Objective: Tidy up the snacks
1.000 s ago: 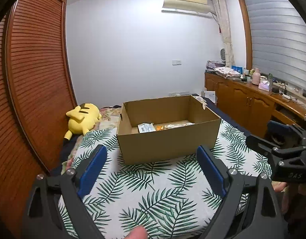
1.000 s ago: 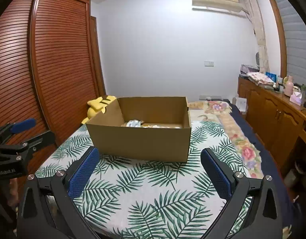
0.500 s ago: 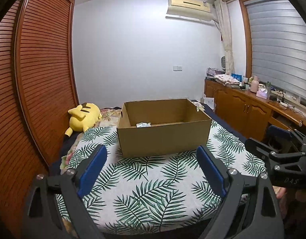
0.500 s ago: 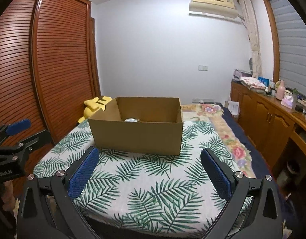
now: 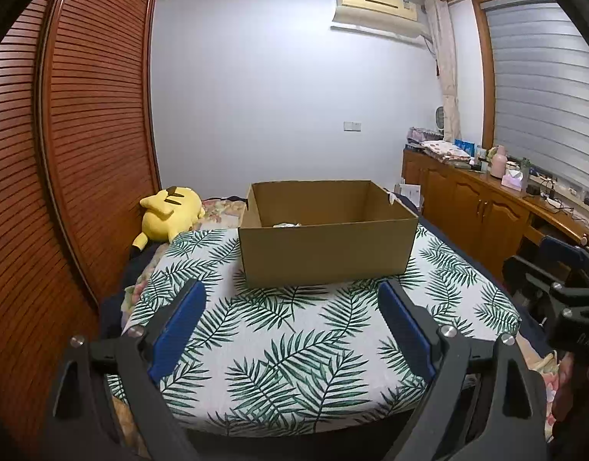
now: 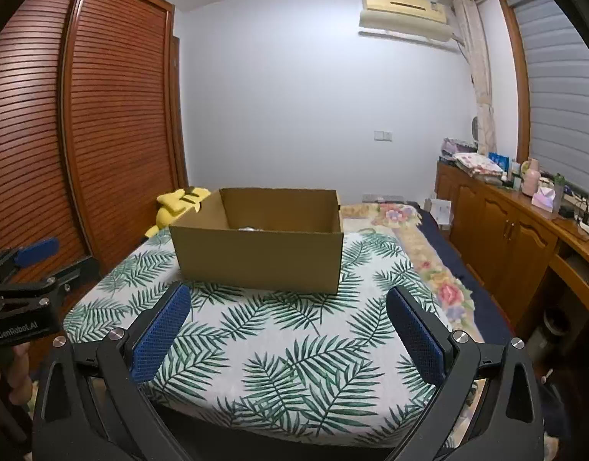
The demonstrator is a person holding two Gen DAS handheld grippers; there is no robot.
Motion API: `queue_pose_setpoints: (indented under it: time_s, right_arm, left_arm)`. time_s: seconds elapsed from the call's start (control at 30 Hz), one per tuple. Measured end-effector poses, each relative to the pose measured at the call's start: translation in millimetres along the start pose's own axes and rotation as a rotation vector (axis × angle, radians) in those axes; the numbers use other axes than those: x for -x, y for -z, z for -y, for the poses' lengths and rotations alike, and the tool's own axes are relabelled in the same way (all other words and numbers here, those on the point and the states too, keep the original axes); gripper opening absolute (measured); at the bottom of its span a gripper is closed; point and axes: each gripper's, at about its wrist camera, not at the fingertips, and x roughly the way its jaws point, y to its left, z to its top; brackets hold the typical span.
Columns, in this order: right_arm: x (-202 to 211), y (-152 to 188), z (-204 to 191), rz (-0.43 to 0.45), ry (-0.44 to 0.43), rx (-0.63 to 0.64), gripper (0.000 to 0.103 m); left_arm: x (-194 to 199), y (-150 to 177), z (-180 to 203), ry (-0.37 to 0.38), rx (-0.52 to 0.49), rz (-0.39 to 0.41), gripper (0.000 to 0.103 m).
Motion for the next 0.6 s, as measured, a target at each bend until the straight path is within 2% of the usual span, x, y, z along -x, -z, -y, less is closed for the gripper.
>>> queue_pose_setpoints:
  time_s: [0.6]
  right_arm:
    - [-0.5, 2.0, 2.1, 0.002, 0.006, -0.007, 0.103]
  left_arm:
    - [0.2, 1.6, -2.5, -0.002, 0.001, -0.003, 0.092]
